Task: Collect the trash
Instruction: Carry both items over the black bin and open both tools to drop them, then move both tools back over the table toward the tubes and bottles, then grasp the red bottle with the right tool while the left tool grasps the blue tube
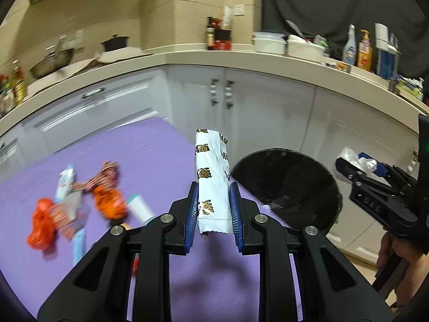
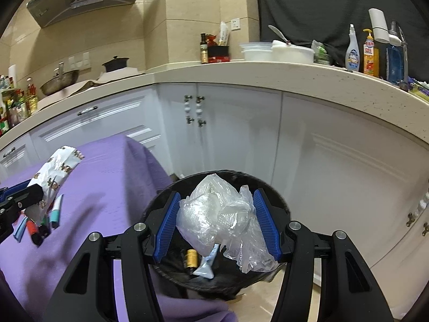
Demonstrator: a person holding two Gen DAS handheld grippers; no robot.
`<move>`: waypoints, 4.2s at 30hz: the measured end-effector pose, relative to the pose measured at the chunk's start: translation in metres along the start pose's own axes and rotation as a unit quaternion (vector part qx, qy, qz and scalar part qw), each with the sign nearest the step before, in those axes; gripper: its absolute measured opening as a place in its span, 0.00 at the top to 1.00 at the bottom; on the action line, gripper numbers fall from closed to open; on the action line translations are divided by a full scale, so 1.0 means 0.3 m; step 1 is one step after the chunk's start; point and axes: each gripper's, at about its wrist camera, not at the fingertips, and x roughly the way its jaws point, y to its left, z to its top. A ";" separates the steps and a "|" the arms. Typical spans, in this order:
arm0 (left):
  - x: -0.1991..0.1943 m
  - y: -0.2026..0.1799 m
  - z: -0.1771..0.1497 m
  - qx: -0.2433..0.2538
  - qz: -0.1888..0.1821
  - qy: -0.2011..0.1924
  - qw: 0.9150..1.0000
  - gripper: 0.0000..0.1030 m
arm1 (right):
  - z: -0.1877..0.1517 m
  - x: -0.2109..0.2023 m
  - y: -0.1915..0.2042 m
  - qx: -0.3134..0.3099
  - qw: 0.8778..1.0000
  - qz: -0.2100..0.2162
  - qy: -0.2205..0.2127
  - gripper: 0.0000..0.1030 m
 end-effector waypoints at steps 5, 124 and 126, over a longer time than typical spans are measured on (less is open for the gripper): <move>0.088 -0.105 0.043 0.024 -0.018 0.004 1.000 0.78 | 0.011 0.042 -0.048 0.007 1.000 -0.008 0.003 0.46; -0.298 0.610 -0.369 -0.153 0.164 0.040 0.974 0.45 | -0.152 -0.097 0.724 -0.149 0.962 0.215 0.079 0.76; -0.272 0.575 -0.357 -0.144 0.155 0.042 0.977 0.45 | -0.149 -0.092 0.693 -0.142 0.965 0.208 0.078 0.76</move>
